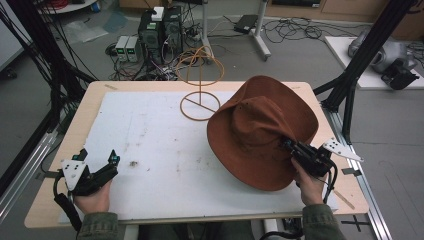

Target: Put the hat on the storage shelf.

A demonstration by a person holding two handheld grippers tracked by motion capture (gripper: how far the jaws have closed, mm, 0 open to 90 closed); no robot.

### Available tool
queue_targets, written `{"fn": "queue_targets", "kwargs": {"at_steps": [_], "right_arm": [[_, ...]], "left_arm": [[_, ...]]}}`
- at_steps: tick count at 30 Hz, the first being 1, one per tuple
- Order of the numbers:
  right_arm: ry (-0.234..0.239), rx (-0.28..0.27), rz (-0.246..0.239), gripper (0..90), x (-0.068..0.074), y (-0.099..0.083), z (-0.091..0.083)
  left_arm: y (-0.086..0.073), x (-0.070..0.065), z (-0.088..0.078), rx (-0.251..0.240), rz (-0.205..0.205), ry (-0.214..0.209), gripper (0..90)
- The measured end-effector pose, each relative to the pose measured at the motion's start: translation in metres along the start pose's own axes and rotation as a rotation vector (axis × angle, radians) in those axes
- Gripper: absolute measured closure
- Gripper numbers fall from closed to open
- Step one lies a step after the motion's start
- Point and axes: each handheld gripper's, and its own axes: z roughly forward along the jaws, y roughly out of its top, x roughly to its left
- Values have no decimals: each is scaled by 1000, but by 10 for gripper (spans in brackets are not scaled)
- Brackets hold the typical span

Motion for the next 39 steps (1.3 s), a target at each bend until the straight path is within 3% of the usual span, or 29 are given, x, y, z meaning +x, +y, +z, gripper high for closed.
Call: {"fn": "queue_targets", "kwargs": {"at_steps": [17, 25, 39], "right_arm": [[-19, -160, 2, 877, 20, 12, 18], [-28, -175, -45, 875, 25, 24, 37], [-8, -202, -47, 875, 40, 49, 72]], "left_arm": [[-2, 1, 4, 8, -17, -9, 114], [-2, -2, 5, 12, -5, -19, 114], [-3, 0, 5, 8, -15, -28, 114]]}}
